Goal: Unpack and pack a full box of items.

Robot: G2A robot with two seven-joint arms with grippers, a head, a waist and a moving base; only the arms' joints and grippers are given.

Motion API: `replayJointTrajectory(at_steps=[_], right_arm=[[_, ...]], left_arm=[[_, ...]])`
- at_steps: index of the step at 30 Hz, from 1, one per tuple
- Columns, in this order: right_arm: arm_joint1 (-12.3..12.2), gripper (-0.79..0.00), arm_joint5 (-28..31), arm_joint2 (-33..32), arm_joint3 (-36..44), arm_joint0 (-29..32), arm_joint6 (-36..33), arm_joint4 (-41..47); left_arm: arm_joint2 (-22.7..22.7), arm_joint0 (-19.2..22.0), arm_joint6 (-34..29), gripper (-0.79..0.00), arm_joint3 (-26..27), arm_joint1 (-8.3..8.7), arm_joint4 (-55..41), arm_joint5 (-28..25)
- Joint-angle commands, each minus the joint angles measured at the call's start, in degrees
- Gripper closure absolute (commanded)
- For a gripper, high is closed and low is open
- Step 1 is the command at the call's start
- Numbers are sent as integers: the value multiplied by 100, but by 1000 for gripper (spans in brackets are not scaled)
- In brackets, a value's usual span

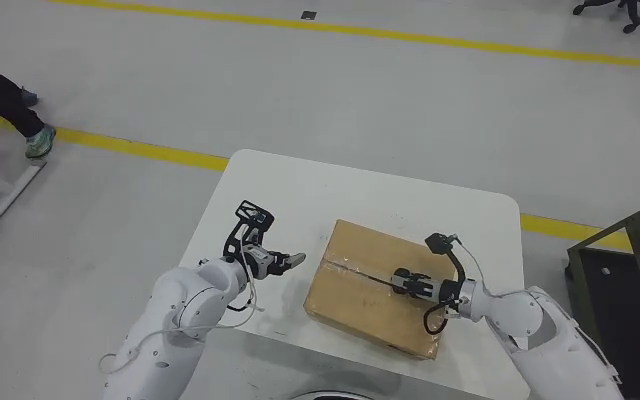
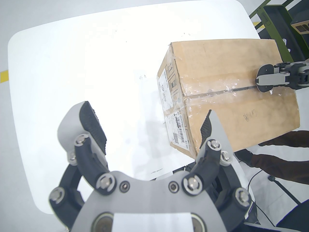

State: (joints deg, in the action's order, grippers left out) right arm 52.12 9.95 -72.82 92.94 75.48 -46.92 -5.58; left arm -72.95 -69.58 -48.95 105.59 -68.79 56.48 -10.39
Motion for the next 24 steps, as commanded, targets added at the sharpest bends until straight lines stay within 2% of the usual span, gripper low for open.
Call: replayJointTrajectory(at_steps=[1, 24], right_arm=[[-12, 0, 25, -74, -12, 46, -34, 26], [-298, 0, 497, -1762, 378, 1453, -885, 540]], left_arm=[[0, 0, 0, -785, 0, 0, 0, 0], [0, 0, 0, -785, 0, 0, 0, 0]])
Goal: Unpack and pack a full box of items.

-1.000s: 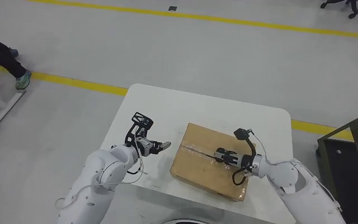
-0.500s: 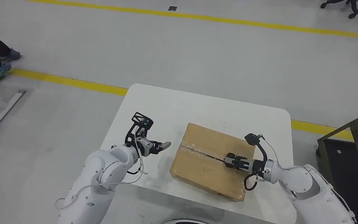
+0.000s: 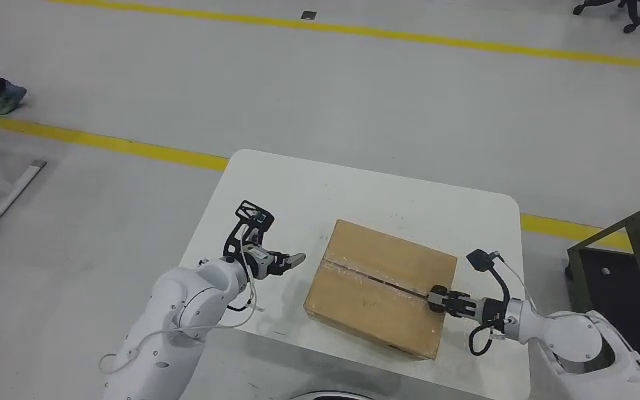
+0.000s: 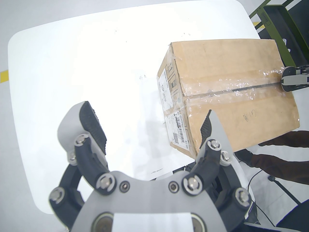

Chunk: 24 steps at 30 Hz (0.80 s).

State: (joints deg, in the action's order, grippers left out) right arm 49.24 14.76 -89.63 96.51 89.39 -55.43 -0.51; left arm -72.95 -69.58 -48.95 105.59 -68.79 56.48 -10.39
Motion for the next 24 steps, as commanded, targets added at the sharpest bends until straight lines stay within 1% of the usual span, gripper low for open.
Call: replayJointTrajectory(at_steps=[1, 4, 7, 8, 11, 14, 16, 20, 24], right_arm=[[-22, 0, 24, -183, 45, 129, -61, 59], [-46, 0, 67, -489, 191, 345, -74, 272], [-52, 0, 275, -739, 470, 536, -134, 779], [-55, 0, 302, -794, 553, 578, -144, 812], [-47, 0, 242, -658, 802, 545, -158, 804], [-8, 0, 142, -184, 949, 320, -28, 608], [33, 0, 85, 247, 983, 81, 92, 382], [152, 0, -178, 1137, 843, -488, 474, -62], [311, 0, -474, 1906, 517, -1062, 919, -184]], left_arm=[[0, 0, 0, -785, 0, 0, 0, 0], [0, 0, 0, -785, 0, 0, 0, 0], [0, 0, 0, -785, 0, 0, 0, 0], [0, 0, 0, -785, 0, 0, 0, 0], [0, 0, 0, -785, 0, 0, 0, 0], [-4, -9, 34, -785, 4, 0, 4, 5], [-70, -92, 242, -785, 62, 10, 85, 53], [-298, -346, 543, -785, 299, 40, 129, 163], [-547, -615, 758, -785, 546, 71, 195, 286]])
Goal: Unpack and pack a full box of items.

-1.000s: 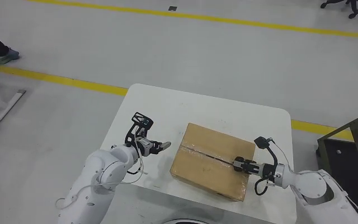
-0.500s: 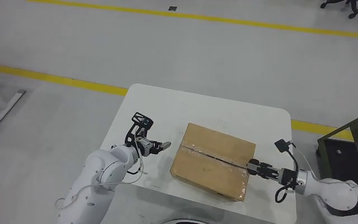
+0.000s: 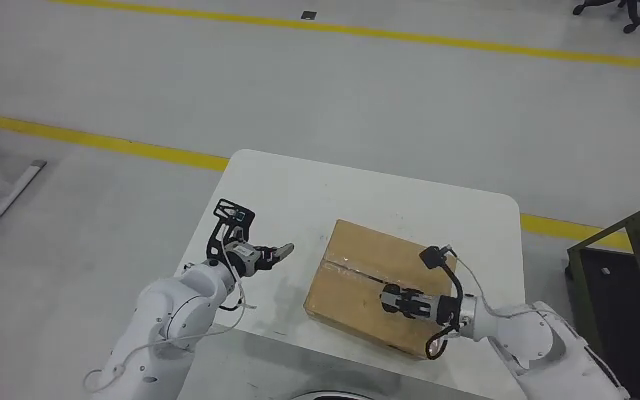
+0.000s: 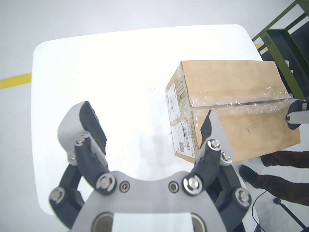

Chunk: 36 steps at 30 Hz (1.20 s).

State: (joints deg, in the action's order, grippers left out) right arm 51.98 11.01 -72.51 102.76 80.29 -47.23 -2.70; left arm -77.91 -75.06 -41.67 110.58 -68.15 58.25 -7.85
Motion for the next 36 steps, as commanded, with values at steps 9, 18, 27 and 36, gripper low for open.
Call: replayJointTrajectory(at_steps=[9, 18, 27, 36], right_arm=[[371, 0, -789, 1121, -694, -1265, 868, 283], [615, 0, -1259, 1839, -1304, -1962, 863, -56], [596, 0, -1068, 1614, -1658, -1882, 660, -39], [354, 0, -815, 734, -1393, -1219, 155, -8]], left_arm=[[-141, -182, 59, -785, 130, 21, 65, 89], [-141, -182, 59, -785, 130, 21, 65, 89], [-141, -182, 59, -785, 130, 21, 65, 89], [-141, -182, 59, -785, 130, 21, 65, 89]])
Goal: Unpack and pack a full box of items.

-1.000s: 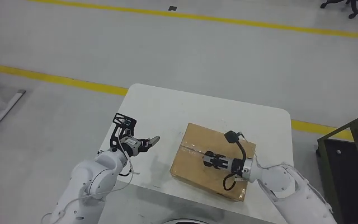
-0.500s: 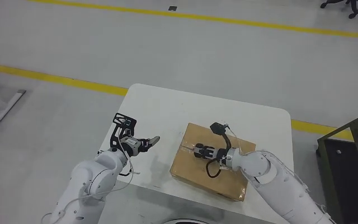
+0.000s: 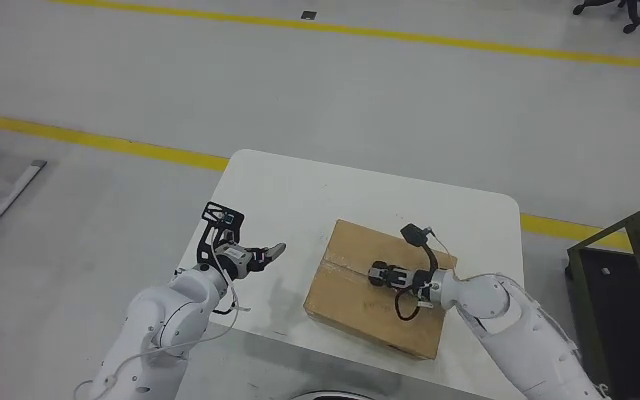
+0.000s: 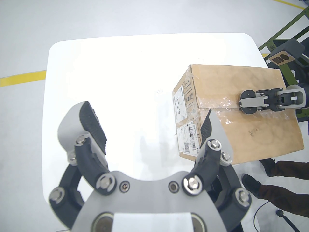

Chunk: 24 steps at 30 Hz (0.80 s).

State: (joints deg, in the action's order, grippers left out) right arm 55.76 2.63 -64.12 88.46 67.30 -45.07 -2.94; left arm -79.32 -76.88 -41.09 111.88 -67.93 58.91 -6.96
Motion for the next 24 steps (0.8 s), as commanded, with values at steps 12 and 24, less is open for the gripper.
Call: replayJointTrajectory(at_steps=[12, 24], right_arm=[[-345, 0, 499, -1526, 612, 1353, -755, 260], [-548, 0, 945, -2860, 733, 2416, -1258, 574]], left_arm=[[0, 0, 0, -785, 0, 0, 0, 0], [0, 0, 0, -785, 0, 0, 0, 0]])
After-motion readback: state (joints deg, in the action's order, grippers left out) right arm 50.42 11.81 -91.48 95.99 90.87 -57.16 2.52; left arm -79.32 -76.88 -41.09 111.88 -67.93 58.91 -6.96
